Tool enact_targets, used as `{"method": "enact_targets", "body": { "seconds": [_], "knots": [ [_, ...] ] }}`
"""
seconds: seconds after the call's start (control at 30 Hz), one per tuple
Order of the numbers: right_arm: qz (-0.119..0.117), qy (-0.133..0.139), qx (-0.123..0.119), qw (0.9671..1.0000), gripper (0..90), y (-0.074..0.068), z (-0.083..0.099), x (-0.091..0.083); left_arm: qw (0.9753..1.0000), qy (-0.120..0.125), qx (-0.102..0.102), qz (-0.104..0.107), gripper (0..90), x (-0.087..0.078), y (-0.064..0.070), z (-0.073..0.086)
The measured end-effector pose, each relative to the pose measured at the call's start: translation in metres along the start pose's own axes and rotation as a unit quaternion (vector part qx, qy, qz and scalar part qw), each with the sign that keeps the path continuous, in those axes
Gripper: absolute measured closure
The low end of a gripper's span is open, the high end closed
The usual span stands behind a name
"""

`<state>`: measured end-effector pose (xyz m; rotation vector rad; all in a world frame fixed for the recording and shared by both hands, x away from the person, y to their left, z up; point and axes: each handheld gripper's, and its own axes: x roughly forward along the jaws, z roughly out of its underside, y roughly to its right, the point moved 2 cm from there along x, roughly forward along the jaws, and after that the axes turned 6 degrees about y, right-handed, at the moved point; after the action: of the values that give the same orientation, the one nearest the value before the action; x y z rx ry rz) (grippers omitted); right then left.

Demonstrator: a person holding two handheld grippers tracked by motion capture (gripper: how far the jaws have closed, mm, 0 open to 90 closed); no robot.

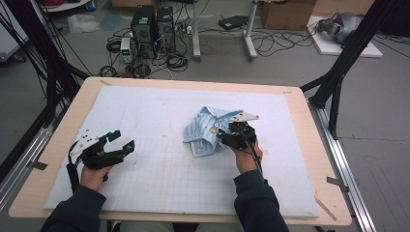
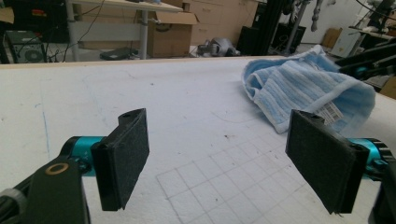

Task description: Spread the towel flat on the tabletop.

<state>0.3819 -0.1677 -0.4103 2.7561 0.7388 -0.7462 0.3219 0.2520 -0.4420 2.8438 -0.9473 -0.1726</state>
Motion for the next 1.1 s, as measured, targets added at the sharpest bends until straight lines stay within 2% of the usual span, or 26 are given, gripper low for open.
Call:
{"method": "enact_targets", "body": {
  "seconds": [0.03, 0.07, 0.1, 0.2, 0.23, 0.27, 0.3, 0.33, 0.37, 0.43, 0.53, 0.57, 0.6, 0.67, 0.7, 0.73, 0.77, 0.8, 0.83, 0.87, 0.9, 0.93, 1.0, 1.03, 1.07, 1.1],
  "knots": [
    [0.004, -0.013, -0.006, 0.9999, 62.1, 0.002, 0.002, 0.003, 1.0000, 0.000, 0.000, 0.001, 21.7, 0.000, 0.001, 0.000],
    [0.007, -0.027, -0.015, 0.9995, 72.9, 0.006, 0.005, 0.005, 1.0000, 0.000, 0.000, 0.002, 21.7, 0.000, 0.001, 0.000],
    [0.006, -0.027, -0.013, 0.9995, 80.4, 0.014, 0.006, 0.003, 1.0000, -0.002, 0.002, 0.003, 21.8, 0.000, 0.001, 0.001],
    [0.002, -0.019, -0.007, 0.9998, 81.7, 0.019, 0.006, 0.000, 1.0000, -0.002, 0.000, 0.001, 21.8, -0.001, -0.001, 0.001],
    [0.015, -0.007, -0.005, 0.9998, 81.7, 0.027, 0.004, -0.005, 1.0000, -0.001, -0.003, -0.002, 21.8, -0.002, -0.003, 0.001],
    [0.015, -0.007, -0.005, 0.9998, 81.7, 0.027, 0.004, -0.005, 1.0000, -0.001, -0.003, -0.002, 21.8, -0.002, -0.003, 0.001],
    [0.029, 0.010, 0.006, 0.9995, 81.7, 0.035, 0.002, -0.011, 1.0000, 0.000, -0.003, -0.002, 21.8, -0.002, -0.003, 0.001],
    [0.029, 0.010, 0.006, 0.9995, 81.7, 0.035, 0.002, -0.011, 1.0000, 0.000, -0.003, -0.002, 21.8, -0.002, -0.003, 0.001],
    [0.050, 0.022, 0.013, 0.9984, 81.7, 0.043, 0.000, -0.015, 1.0000, 0.000, -0.003, 0.000, 21.8, -0.001, -0.002, 0.001],
    [0.060, 0.025, 0.012, 0.9978, 81.8, 0.048, -0.001, -0.016, 1.0000, 0.000, -0.003, -0.001, 21.8, -0.001, -0.002, 0.001],
    [0.116, 0.008, 0.005, 0.9932, 82.3, 0.064, 0.000, -0.014, 1.0000, 0.000, -0.002, 0.002, 21.9, 0.000, -0.002, 0.000],
    [0.154, -0.002, 0.013, 0.9881, 82.2, 0.077, 0.002, -0.014, 1.0000, 0.001, -0.002, 0.002, 21.9, 0.000, -0.001, 0.000],
    [0.154, -0.002, 0.013, 0.9881, 82.2, 0.077, 0.002, -0.014, 1.0000, 0.001, -0.002, 0.002, 21.9, 0.000, -0.001, 0.001],
    [0.178, -0.012, 0.033, 0.9835, 82.1, 0.090, 0.006, -0.014, 1.0000, 0.000, -0.002, 0.002, 21.9, 0.000, -0.001, 0.000],
    [0.179, -0.017, 0.040, 0.9828, 81.8, 0.094, 0.009, -0.014, 1.0000, 0.002, -0.003, 0.001, 21.9, 0.000, -0.002, 0.001],
    [0.179, -0.023, 0.054, 0.9822, 80.2, 0.099, 0.012, -0.013, 1.0000, 0.000, -0.003, 0.002, 21.9, 0.000, -0.002, 0.001],
    [0.169, -0.015, 0.060, 0.9836, 72.6, 0.098, 0.015, -0.014, 1.0000, 0.000, -0.002, 0.001, 21.9, 0.000, -0.002, 0.001],
    [0.169, -0.015, 0.060, 0.9836, 72.6, 0.098, 0.015, -0.014, 1.0000, 0.000, -0.002, 0.001, 21.8, 0.000, -0.002, 0.001],
    [0.154, -0.001, 0.060, 0.9863, 59.8, 0.092, 0.014, -0.015, 1.0000, 0.000, -0.002, 0.001, 21.9, -0.001, -0.003, 0.001],
    [0.154, -0.001, 0.060, 0.9863, 59.8, 0.092, 0.014, -0.015, 1.0000, 0.001, -0.002, 0.000, 21.9, -0.001, -0.003, 0.001],
    [0.129, 0.019, 0.060, 0.9896, 51.6, 0.083, 0.009, -0.016, 1.0000, 0.001, -0.003, -0.001, 21.8, -0.001, -0.003, 0.001],
    [0.129, 0.019, 0.060, 0.9896, 51.6, 0.083, 0.009, -0.016, 1.0000, 0.002, -0.003, -0.001, 21.8, -0.001, -0.003, 0.001],
    [0.116, 0.035, 0.039, 0.9918, 47.7, 0.069, 0.001, -0.017, 1.0000, 0.000, -0.002, 0.001, 21.9, -0.001, -0.002, 0.000],
    [0.072, 0.048, 0.038, 0.9955, 44.9, 0.055, -0.005, -0.012, 1.0000, 0.001, -0.002, 0.002, 21.9, 0.000, -0.002, 0.000],
    [0.072, 0.048, 0.038, 0.9955, 44.9, 0.055, -0.005, -0.012, 1.0000, 0.000, -0.002, 0.002, 21.9, 0.000, -0.002, 0.000],
    [0.020, 0.036, 0.034, 0.9986, 40.3, 0.040, -0.008, -0.001, 1.0000, 0.001, -0.003, 0.003, 22.1, 0.000, -0.002, 0.000]
  ]
}}
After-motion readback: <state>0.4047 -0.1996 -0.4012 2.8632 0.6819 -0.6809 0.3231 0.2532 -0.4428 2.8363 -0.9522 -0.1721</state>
